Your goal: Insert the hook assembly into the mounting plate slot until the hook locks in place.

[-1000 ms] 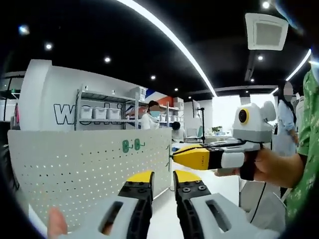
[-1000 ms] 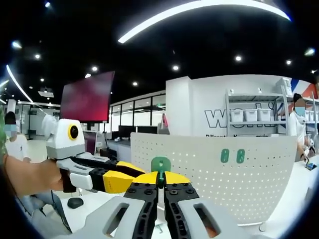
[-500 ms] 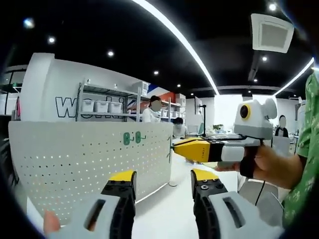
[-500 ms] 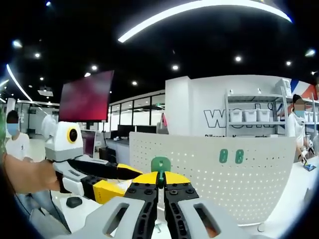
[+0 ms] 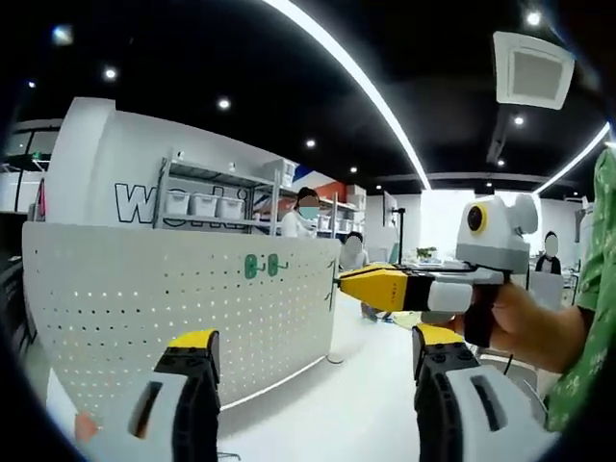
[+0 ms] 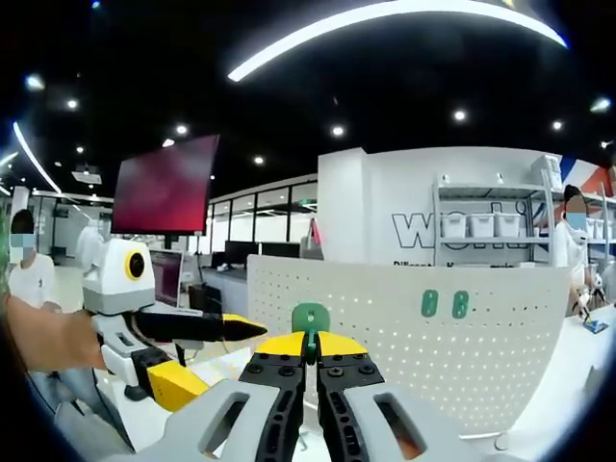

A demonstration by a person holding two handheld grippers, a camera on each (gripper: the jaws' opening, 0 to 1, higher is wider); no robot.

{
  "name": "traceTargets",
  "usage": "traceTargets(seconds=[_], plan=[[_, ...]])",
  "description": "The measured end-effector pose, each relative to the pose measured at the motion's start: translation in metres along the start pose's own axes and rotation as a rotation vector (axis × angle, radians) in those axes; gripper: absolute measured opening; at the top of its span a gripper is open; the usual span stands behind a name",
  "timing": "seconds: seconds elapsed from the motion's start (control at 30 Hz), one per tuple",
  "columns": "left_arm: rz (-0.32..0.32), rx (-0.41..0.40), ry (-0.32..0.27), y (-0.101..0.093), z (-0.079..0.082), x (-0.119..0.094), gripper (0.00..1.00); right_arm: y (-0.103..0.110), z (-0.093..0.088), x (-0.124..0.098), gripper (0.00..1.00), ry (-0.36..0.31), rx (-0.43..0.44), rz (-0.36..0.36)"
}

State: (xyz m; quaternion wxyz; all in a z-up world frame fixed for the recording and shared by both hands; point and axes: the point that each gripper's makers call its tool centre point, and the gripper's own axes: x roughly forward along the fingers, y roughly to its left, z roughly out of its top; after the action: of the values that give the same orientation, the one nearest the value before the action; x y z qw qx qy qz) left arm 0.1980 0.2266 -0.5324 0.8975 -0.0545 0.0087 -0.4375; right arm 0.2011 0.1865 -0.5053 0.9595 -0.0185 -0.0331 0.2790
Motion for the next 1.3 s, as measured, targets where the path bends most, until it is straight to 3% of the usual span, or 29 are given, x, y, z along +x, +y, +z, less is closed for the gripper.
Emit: traceTargets(seconds=[0.07,0.53,1.07,1.3], plan=[[0.003,-0.002,0.001,0.000,0.000,0.000,1.00,0.000,0.000,0.000,0.01,0.000,0.000,-0.002],[0.025,-0.022,-0.004,0.008,-0.001,-0.006,1.00,-0.005,0.001,0.006,0.01,-0.004,-0.009,-0.025],[0.038,-0.022,-0.004,0.016,-0.006,-0.012,1.00,-0.020,0.006,0.039,0.01,-0.007,-0.053,-0.085],[0.039,-0.026,0.001,0.019,-0.010,-0.015,1.00,-0.038,0.011,0.057,0.01,-0.018,-0.073,-0.138]])
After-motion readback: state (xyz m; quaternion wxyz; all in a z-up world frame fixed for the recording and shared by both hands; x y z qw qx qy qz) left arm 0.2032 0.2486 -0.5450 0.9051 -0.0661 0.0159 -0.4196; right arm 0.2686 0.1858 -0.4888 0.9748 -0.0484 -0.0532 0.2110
